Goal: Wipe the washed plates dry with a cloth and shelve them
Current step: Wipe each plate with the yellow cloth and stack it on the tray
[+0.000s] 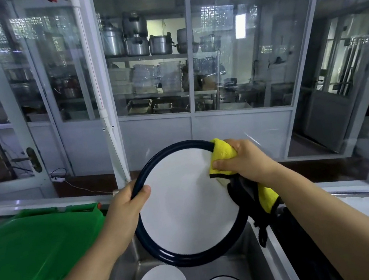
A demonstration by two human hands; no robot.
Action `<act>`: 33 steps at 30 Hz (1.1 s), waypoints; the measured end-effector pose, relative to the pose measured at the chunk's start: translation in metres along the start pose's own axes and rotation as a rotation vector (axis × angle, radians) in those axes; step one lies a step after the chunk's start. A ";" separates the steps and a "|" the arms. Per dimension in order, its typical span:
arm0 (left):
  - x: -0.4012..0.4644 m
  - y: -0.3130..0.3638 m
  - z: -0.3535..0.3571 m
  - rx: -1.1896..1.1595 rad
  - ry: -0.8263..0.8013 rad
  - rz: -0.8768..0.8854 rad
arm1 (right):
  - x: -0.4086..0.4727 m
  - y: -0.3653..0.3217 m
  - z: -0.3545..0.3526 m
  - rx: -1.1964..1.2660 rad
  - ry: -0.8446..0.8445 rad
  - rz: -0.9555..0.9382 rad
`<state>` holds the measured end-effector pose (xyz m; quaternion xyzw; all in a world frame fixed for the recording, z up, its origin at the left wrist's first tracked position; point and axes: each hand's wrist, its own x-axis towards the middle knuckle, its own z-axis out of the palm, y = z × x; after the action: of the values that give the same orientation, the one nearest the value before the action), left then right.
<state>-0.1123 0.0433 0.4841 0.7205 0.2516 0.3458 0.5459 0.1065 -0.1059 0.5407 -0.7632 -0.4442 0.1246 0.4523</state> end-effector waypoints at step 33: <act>0.034 -0.011 0.032 0.063 0.252 0.030 | -0.009 0.017 0.002 0.161 0.342 0.002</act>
<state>-0.0664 0.0520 0.4756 0.6919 0.3181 0.4335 0.4818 0.1093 -0.1152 0.5241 -0.7352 -0.3484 0.0285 0.5808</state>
